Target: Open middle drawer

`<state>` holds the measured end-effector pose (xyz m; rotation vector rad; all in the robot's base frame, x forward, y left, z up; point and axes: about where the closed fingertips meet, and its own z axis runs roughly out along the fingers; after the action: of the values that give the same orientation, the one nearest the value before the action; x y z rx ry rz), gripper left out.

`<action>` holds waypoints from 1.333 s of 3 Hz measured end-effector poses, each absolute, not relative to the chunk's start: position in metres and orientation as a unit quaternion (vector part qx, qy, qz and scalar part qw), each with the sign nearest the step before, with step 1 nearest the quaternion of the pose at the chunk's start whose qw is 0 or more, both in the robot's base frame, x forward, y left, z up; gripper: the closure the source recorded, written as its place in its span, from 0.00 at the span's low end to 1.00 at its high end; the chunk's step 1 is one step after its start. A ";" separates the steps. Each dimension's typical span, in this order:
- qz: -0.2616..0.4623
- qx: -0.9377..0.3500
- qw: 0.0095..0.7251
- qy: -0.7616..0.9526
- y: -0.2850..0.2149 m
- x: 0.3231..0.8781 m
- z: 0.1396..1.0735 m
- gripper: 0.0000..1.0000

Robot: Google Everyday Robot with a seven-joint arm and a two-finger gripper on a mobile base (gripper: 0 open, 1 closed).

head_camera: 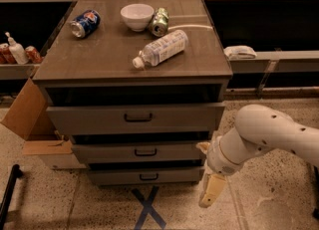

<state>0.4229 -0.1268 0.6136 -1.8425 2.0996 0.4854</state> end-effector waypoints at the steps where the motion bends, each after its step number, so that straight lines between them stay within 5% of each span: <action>1: 0.169 -0.642 0.152 0.732 -0.127 0.423 0.613 0.00; 4: 0.078 -0.671 0.149 0.722 -0.140 0.474 0.504 0.00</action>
Offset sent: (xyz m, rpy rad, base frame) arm 0.0262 -0.0040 -0.0614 -0.1256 -0.0532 0.0022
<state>0.4742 -0.1405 0.5043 -1.9299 2.0749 0.2242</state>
